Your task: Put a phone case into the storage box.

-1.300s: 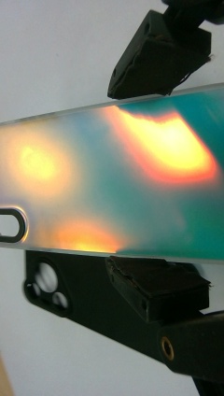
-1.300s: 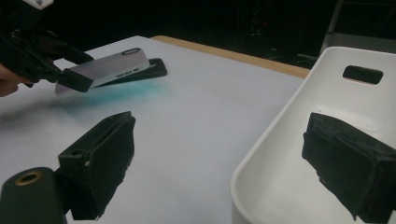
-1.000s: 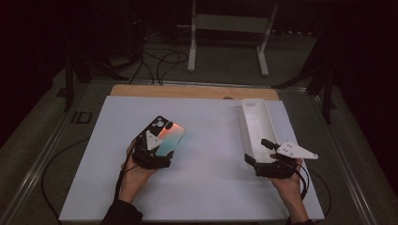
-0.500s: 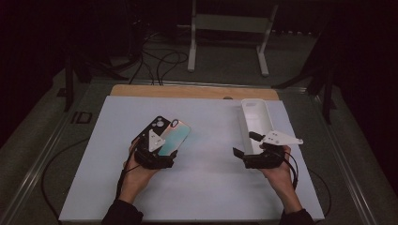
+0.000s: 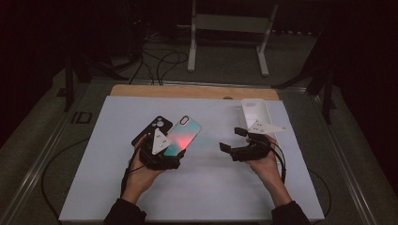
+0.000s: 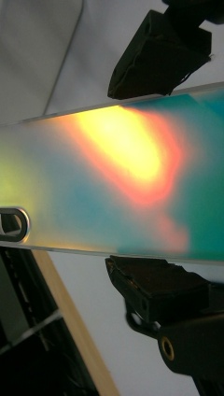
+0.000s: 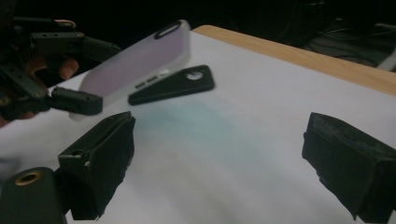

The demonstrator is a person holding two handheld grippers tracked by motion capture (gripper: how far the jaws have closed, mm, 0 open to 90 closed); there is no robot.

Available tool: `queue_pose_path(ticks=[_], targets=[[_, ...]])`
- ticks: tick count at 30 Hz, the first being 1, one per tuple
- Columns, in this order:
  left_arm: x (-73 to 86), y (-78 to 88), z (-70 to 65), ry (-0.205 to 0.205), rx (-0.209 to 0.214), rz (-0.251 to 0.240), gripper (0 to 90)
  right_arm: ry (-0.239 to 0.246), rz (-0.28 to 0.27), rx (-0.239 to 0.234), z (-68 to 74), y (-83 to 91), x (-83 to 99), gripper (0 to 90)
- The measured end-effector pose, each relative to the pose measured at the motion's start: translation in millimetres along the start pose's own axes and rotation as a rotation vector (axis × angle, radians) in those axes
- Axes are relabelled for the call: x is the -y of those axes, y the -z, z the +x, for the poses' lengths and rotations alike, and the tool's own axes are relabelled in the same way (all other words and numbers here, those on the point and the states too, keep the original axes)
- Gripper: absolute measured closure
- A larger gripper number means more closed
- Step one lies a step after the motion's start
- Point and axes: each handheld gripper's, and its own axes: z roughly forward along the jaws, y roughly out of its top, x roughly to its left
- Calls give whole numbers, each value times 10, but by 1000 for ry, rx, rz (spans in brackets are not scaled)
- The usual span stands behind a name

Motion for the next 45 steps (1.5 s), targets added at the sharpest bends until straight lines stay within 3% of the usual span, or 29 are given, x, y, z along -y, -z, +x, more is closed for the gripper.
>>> queue_pose_path(ticks=[2,3,7,12,15,21,27,32,34,38,44,45], targets=[[-36,-2,-31,-19,6,-6,169,-10,-2,-15,10,-26,-19,91],[-48,-4,-43,-21,9,-12,169,-25,-8,-55,34,-73,-59,91],[-101,-15,-96,-44,19,-25,169,-21,4,-84,84,-161,-128,91],[-151,-33,-179,-61,30,-40,169,-69,23,-122,95,-271,-179,93],[-170,-47,-226,-68,40,-53,169,-102,41,-141,106,-326,-193,154],[-187,-57,-305,-78,52,-85,169,-130,66,-184,156,-393,-205,406],[-187,-104,-353,-75,68,-85,169,-185,74,-242,183,-443,-219,590],[-194,-128,-399,-85,76,-72,170,-181,75,-278,248,-459,-241,775],[-194,-137,-406,-87,70,-68,171,-181,72,-285,269,-458,-247,804],[-210,-157,-464,-128,1,-40,168,-198,70,-269,299,-467,-237,855],[-196,-181,-415,-84,43,-6,151,-176,69,-252,327,-473,-232,866],[-187,-176,-382,-58,70,-4,151,-174,66,-249,327,-468,-238,867]])
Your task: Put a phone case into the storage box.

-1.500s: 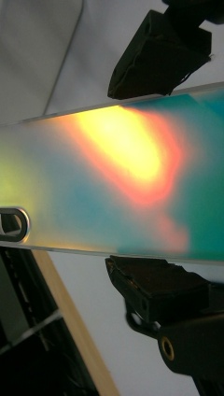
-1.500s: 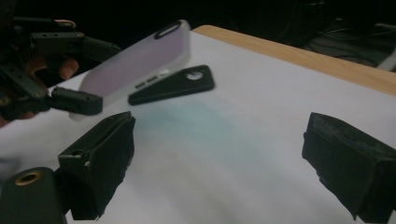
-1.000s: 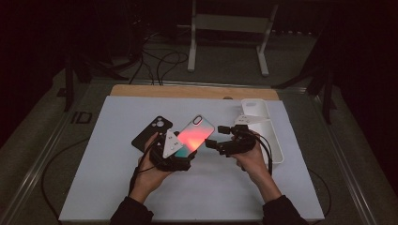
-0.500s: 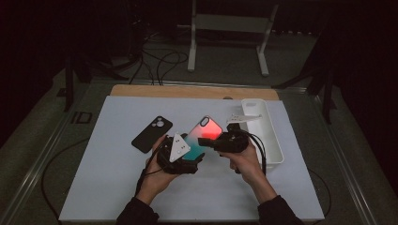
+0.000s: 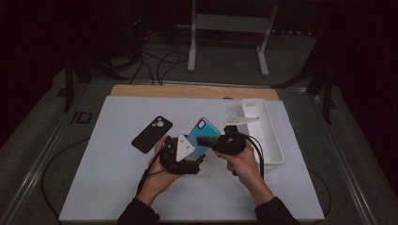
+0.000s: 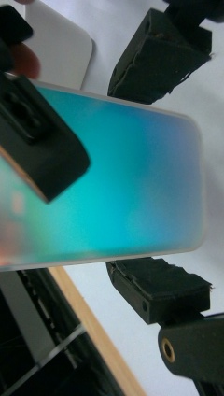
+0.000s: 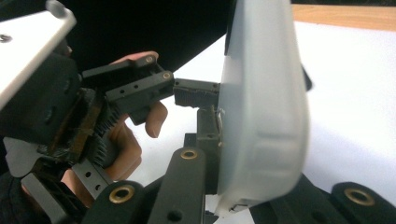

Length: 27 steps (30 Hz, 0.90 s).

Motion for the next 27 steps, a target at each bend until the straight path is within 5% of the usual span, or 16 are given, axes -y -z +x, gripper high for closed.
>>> queue_pose_path(ticks=[16,27], targets=[[92,119,246,133,134,-14,50,81,20,41,-9,123,-23,865],[163,112,289,151,274,-10,128,190,32,-36,113,202,-33,865]])
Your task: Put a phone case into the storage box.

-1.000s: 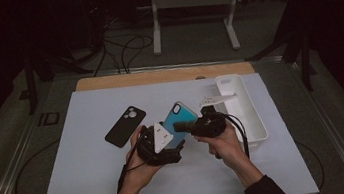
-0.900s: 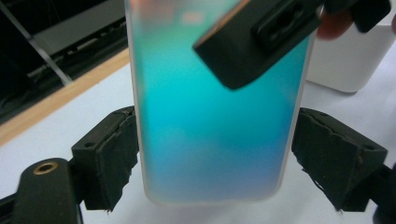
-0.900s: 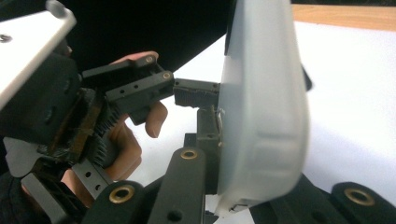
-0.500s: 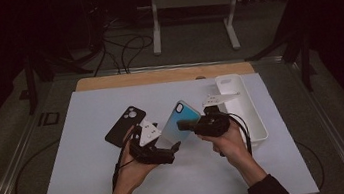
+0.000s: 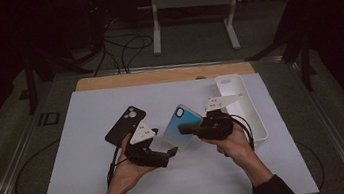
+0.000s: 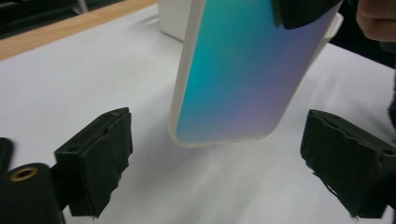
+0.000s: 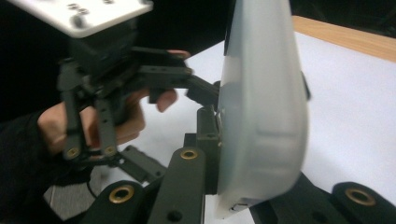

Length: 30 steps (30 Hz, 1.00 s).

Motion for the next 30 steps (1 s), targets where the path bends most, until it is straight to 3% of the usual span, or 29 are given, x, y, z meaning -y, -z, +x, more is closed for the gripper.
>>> queue_pose_path(ticks=[7,10,13,21,25,28,30], targets=[[11,-10,-23,-16,81,-7,283,66,16,-77,60,-5,-9,866],[21,-33,-54,-36,125,1,314,94,29,-135,97,-23,-4,867],[30,-61,-82,-50,165,10,361,121,45,-153,130,-43,-5,866],[82,-116,-86,-50,193,50,609,156,80,-120,79,-24,-23,811],[103,-147,-109,-60,190,69,751,182,103,-82,94,-39,-53,648],[109,-156,-130,-58,202,68,800,183,97,-49,99,-50,-50,545],[108,-154,-139,-63,182,69,852,177,90,-19,95,-60,-38,458]])
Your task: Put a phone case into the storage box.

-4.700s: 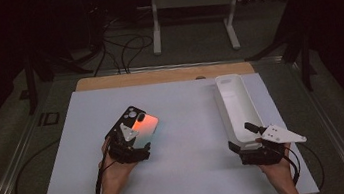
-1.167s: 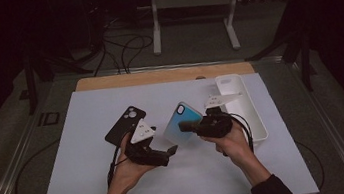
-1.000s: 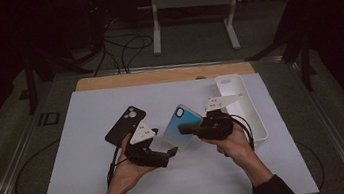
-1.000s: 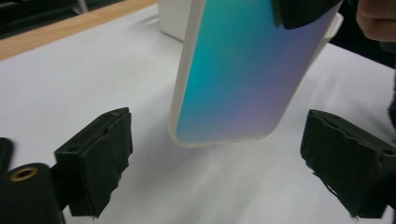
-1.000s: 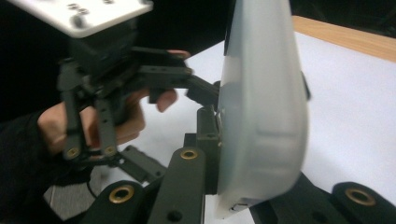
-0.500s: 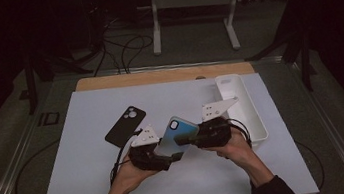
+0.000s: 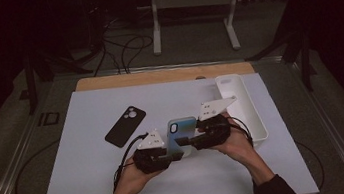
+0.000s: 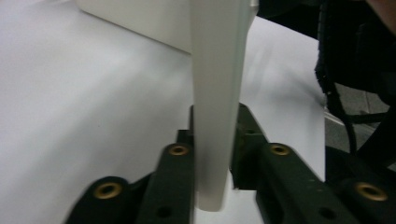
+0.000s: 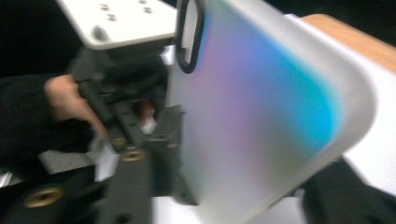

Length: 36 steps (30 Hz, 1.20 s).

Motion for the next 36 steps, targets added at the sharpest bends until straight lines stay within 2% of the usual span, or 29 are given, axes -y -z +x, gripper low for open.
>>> queue_pose_path(ticks=[3,5,7,12,18,23,28,32,34,36], targets=[[3,-3,-9,-1,-21,-3,859,-29,11,6,-10,-27,23,380],[5,-5,-6,6,-45,-10,863,-42,23,38,-15,-55,36,320],[10,4,5,16,-60,-19,863,-50,31,56,-26,-68,51,301],[29,54,32,37,-109,-33,862,-78,19,66,-33,-34,80,296],[48,99,38,45,-165,-36,862,-97,6,98,-38,20,110,259],[77,116,54,68,-208,-37,862,-120,0,120,-24,35,115,188],[92,108,54,76,-260,-28,861,-122,3,177,18,14,87,98],[118,81,50,84,-313,-28,861,-142,-20,205,44,-39,63,84],[132,67,50,94,-324,-30,861,-166,-40,212,52,-71,49,83],[138,51,51,101,-327,-27,861,-169,-57,219,56,-106,32,84]])
